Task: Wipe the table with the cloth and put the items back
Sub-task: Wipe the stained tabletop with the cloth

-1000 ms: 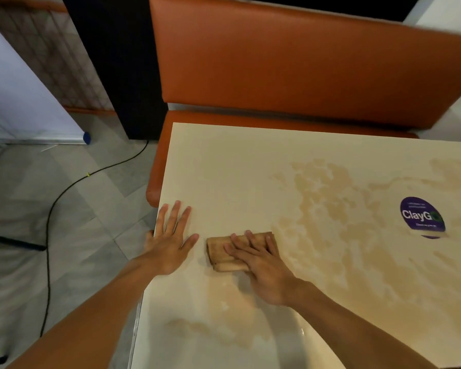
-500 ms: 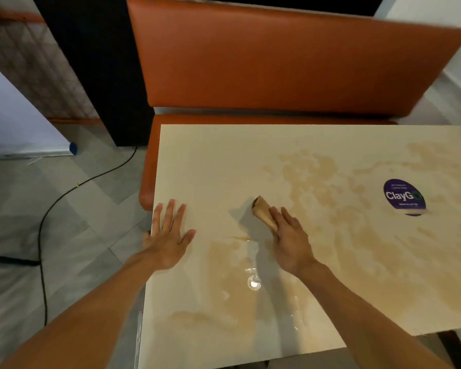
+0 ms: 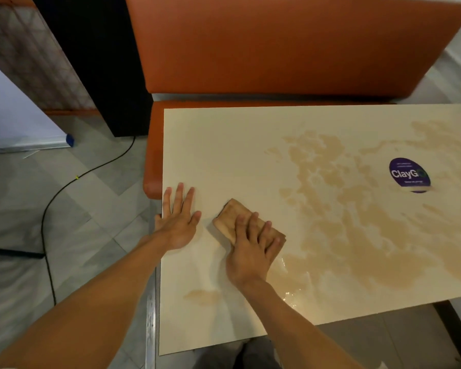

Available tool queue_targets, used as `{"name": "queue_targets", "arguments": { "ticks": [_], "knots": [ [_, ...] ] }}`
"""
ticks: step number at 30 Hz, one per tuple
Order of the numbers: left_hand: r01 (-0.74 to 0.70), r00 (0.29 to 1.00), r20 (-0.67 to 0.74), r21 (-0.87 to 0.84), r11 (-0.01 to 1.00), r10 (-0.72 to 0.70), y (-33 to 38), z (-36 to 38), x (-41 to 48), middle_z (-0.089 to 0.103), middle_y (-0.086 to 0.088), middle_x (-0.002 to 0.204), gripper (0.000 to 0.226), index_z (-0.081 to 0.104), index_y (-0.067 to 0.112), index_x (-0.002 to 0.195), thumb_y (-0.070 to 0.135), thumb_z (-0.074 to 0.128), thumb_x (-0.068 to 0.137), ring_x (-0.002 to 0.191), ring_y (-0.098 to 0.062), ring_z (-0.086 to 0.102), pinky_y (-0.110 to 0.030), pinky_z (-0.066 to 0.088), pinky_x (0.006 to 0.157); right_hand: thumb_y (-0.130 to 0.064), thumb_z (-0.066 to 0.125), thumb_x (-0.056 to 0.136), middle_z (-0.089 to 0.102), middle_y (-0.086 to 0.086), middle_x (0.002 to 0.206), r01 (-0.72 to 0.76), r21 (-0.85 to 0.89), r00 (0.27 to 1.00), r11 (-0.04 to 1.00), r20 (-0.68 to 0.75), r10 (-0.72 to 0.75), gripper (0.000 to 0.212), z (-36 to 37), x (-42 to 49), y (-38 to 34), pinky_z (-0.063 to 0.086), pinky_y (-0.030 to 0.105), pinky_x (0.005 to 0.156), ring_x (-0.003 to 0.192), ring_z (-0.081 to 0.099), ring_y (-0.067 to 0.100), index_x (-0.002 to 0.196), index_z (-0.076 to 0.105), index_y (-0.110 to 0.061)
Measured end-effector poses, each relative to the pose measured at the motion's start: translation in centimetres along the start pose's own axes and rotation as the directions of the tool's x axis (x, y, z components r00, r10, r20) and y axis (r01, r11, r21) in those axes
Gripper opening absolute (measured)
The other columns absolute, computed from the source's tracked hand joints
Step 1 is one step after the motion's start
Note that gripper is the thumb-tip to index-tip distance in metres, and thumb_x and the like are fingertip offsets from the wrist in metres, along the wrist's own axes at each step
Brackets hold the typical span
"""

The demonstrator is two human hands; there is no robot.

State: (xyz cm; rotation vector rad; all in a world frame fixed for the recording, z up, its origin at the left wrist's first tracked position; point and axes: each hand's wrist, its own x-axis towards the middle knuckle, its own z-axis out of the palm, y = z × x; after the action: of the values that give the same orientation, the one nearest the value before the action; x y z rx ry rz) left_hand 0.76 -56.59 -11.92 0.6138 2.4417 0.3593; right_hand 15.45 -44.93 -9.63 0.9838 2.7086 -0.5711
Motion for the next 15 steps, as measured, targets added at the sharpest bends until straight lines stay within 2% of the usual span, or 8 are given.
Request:
{"name": "queue_targets", "arguments": {
  "ticks": [5, 7, 9, 11, 13, 15],
  "knots": [
    [-0.068, 0.998, -0.003, -0.131, 0.989, 0.068, -0.9, 0.3, -0.2, -0.032, 0.019, 0.154, 0.056, -0.012, 0.038, 0.151, 0.042, 0.019, 0.104, 0.138, -0.005, -0.036, -0.055, -0.002, 0.116, -0.011, 0.039, 0.088, -0.025, 0.002, 0.159, 0.083, -0.033, 0.992, 0.996, 0.097, -0.079, 0.083, 1.8, -2.7, -1.4, -0.020, 0.061, 0.111, 0.141, -0.031, 0.038, 0.152, -0.010, -0.030],
    [-0.097, 0.995, -0.029, -0.249, 0.964, 0.092, -1.2, -0.1, -0.1, -0.022, 0.018, 0.158, 0.053, -0.001, 0.035, 0.154, 0.039, 0.020, 0.105, 0.137, 0.001, -0.030, -0.047, -0.007, 0.118, -0.009, 0.040, 0.085, -0.025, 0.002, 0.159, 0.113, -0.035, 0.986, 0.993, 0.125, -0.108, 0.086, 2.2, -3.5, -2.0, -0.024, 0.059, 0.109, 0.141, -0.032, 0.039, 0.152, -0.010, -0.030],
    [-0.110, 0.994, -0.053, -0.376, 0.920, 0.097, -1.5, -1.2, 0.0, -0.008, 0.013, 0.162, 0.050, 0.012, 0.027, 0.154, 0.034, 0.023, 0.106, 0.143, -0.002, -0.018, -0.030, -0.007, 0.118, -0.008, 0.042, 0.084, -0.026, 0.002, 0.159, 0.135, -0.036, 0.980, 0.990, 0.153, -0.128, 0.088, 2.4, -4.2, -2.6, -0.027, 0.057, 0.106, 0.140, -0.033, 0.038, 0.152, -0.010, -0.030],
    [-0.072, 0.997, -0.048, -0.537, 0.841, 0.054, -2.0, -2.4, -0.6, 0.009, 0.009, 0.162, 0.048, 0.022, 0.022, 0.153, 0.031, 0.027, 0.106, 0.148, -0.006, 0.001, -0.021, 0.000, 0.114, -0.008, 0.043, 0.083, -0.027, 0.002, 0.159, 0.147, -0.029, 0.974, 0.989, 0.177, -0.139, 0.089, 2.6, -5.0, -3.2, -0.027, 0.057, 0.106, 0.140, -0.034, 0.037, 0.152, -0.010, -0.030],
    [-0.025, 0.999, -0.047, -0.690, 0.724, -0.011, -2.4, -3.3, -1.9, 0.029, 0.005, 0.157, 0.045, 0.034, 0.019, 0.150, 0.028, 0.033, 0.106, 0.144, -0.008, 0.023, -0.020, 0.015, 0.113, -0.009, 0.042, 0.085, -0.025, 0.001, 0.159, 0.144, 0.009, 0.969, 0.990, 0.204, -0.143, 0.086, 2.6, -5.5, -3.7, -0.026, 0.056, 0.107, 0.141, -0.032, 0.036, 0.153, -0.007, -0.030],
    [-0.039, 0.992, -0.108, -0.765, 0.643, -0.069, -2.5, -3.6, -3.6, 0.042, -0.003, 0.150, 0.041, 0.044, 0.012, 0.144, 0.019, 0.040, 0.104, 0.134, -0.010, 0.039, -0.020, 0.028, 0.107, -0.012, 0.039, 0.091, -0.017, 0.000, 0.162, 0.109, 0.111, 0.960, 0.988, 0.247, -0.133, 0.076, 1.9, -5.2, -3.9, -0.022, 0.054, 0.110, 0.144, -0.026, 0.035, 0.153, 0.000, -0.033]
  ]
}}
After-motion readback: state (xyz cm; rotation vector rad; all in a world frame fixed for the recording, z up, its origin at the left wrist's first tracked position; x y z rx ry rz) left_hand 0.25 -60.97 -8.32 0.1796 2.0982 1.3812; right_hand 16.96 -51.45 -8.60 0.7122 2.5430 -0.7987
